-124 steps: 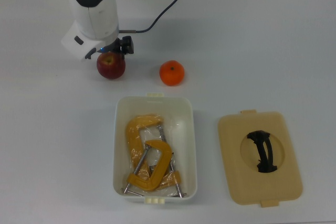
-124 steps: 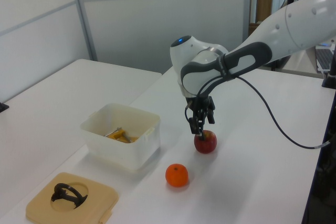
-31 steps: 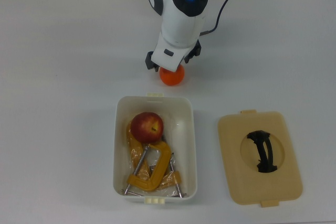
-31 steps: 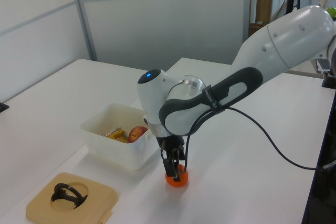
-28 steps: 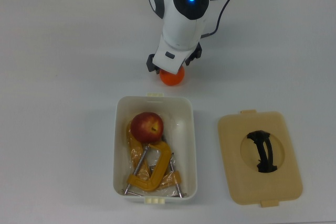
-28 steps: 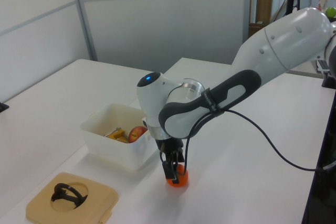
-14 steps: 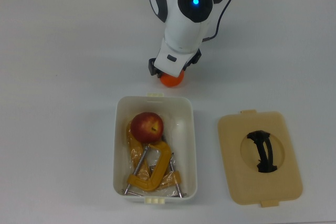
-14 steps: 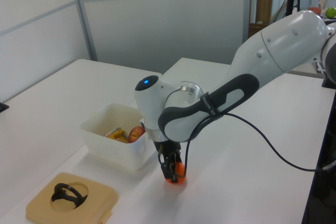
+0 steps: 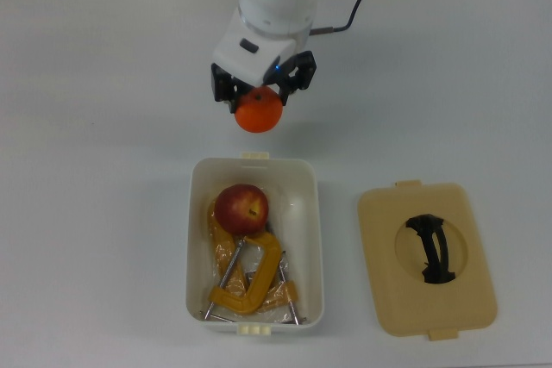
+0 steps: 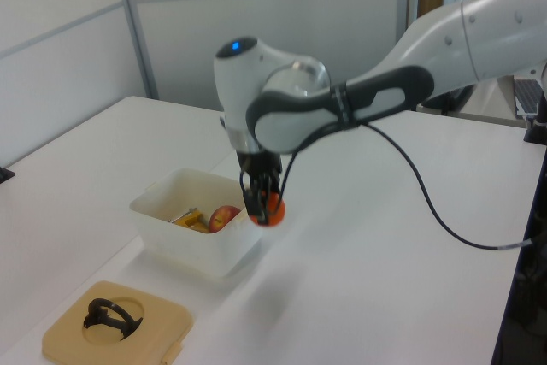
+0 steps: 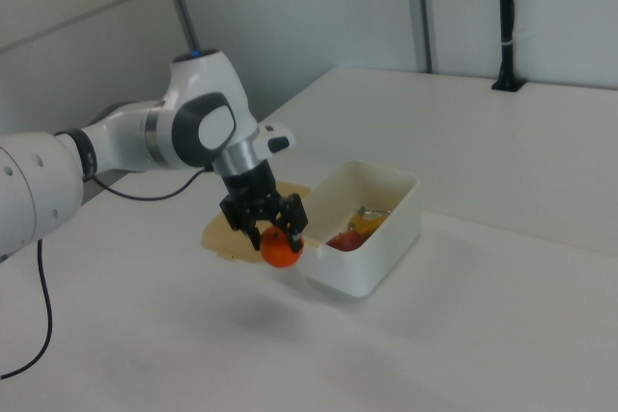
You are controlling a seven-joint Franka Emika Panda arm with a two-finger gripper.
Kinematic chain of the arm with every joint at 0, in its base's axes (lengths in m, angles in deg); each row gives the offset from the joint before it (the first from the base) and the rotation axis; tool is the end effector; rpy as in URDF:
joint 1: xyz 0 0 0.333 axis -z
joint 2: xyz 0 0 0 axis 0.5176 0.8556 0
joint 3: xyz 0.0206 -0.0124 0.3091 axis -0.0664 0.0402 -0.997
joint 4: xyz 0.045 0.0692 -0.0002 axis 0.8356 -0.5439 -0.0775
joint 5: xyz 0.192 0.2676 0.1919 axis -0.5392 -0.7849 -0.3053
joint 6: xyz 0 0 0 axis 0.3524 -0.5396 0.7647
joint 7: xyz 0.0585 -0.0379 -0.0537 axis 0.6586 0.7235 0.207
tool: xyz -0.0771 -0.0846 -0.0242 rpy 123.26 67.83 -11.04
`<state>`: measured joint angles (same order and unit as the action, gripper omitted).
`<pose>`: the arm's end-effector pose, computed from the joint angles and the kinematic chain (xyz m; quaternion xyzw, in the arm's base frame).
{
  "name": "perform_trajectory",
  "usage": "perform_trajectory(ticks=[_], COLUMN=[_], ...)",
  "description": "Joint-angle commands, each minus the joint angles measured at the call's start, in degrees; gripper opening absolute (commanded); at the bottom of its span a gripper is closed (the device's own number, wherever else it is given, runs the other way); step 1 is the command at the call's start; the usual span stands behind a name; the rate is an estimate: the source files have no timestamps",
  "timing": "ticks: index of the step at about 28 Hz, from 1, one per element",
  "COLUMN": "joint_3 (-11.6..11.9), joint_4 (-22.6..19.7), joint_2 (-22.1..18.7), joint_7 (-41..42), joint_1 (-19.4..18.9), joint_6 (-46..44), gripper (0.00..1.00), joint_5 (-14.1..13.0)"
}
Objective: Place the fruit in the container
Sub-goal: 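Lift the tangerine and lower it into the container beside the apple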
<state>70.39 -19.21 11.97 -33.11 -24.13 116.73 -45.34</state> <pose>0.6281 0.0802 0.4632 0.9914 0.1148 0.0095 0.0626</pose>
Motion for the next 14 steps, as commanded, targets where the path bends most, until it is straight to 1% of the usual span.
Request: perform_trajectory(ticks=[1, 2, 3, 7, 8, 9, 10, 12, 13, 14], joint_3=[0.3, 0.3, 0.5, 1.2, 1.2, 1.2, 1.2, 1.2, 1.2, 1.1], joint_4=[2.6, 2.5, 2.3, 1.8, 1.6, 1.4, 1.3, 1.2, 1.1, 1.1], joint_2=[0.6, 0.6, 0.8, 2.1, 2.9, 3.3, 3.5, 4.0, 4.2, 4.4], joint_7=[-1.1, -1.3, -2.5, -8.9, -11.8, -12.8, -13.7, -15.2, -16.3, -16.8], joint_1=[0.2, 0.3, 0.3, 0.3, 0.3, 0.3, 0.3, 0.3, 0.3, 0.3], joint_6=[1.7, 4.0, 8.9, 17.1, 18.8, 19.5, 20.0, 21.3, 22.8, 23.4], gripper=[0.21, 0.21, 0.22, 0.24, 0.24, 0.24, 0.26, 0.33, 0.37, 0.44], joint_5=[1.1, 1.1, 1.1, 1.5, 2.5, 3.2, 4.0, 5.1, 5.4, 5.4])
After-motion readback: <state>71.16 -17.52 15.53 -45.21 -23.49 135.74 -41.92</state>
